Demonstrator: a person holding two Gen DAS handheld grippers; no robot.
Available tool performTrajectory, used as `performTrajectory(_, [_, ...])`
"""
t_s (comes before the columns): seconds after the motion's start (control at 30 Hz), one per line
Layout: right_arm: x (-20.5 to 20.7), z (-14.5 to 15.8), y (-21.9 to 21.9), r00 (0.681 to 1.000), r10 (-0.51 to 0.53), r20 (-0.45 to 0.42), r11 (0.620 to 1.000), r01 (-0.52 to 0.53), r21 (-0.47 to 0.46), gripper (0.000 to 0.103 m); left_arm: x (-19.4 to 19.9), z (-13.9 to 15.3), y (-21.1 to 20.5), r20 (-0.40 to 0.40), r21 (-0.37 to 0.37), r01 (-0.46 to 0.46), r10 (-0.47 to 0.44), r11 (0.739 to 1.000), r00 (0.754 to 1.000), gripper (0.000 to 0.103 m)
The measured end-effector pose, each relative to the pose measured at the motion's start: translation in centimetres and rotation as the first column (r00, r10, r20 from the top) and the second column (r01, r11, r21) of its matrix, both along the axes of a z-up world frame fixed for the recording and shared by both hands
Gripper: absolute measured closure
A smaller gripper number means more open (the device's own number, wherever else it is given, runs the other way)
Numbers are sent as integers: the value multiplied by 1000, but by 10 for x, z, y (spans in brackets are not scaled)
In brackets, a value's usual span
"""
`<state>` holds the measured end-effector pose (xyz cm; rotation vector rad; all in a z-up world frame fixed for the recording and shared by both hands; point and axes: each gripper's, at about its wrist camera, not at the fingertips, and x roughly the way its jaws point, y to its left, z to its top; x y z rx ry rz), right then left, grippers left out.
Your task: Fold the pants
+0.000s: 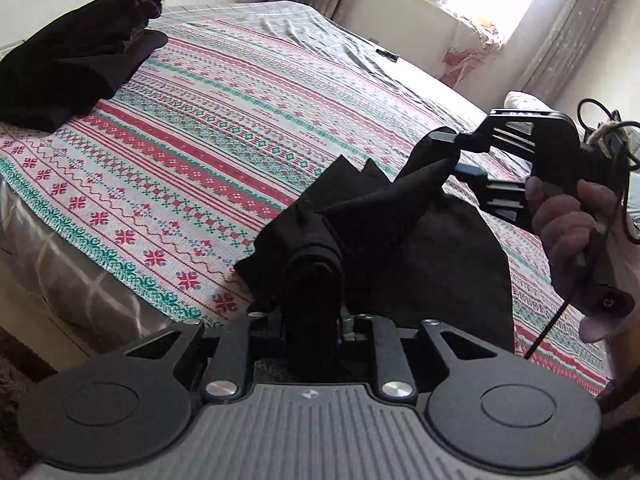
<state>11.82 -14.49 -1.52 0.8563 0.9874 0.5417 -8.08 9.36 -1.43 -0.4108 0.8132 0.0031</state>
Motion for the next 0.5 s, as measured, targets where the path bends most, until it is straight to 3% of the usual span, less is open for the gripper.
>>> performTrajectory(0.03, [-1, 3, -1, 1000, -3, 13, 1000, 3, -7, 66, -2, 3, 2, 3, 29, -12, 12, 999, 1000, 48])
performTrajectory(0.1, [-3, 11, -6, 999, -14, 50, 1000, 15, -14, 41, -3, 11, 3, 17, 92, -16, 15, 996, 1000, 38])
performTrajectory(0.13, [-4, 15, -9, 998, -18, 65, 1000, 20, -19, 38, -3, 15, 5, 28, 123, -20, 16, 992, 999, 34])
performTrajectory(0.2, [-6, 22, -15, 996, -21, 86, 999, 24, -35, 36, -4, 24, 9, 51, 154, -23, 15, 988, 999, 29])
performTrajectory(0.27, [-9, 26, -22, 996, -32, 88, 998, 37, -55, 34, 0, 32, 15, 51, 147, 4, -12, 989, 999, 16])
performTrajectory(0.5, [-19, 27, -48, 995, -65, 70, 994, 71, -87, 31, 37, 44, 24, 8, 90, 148, -150, 985, 989, 1])
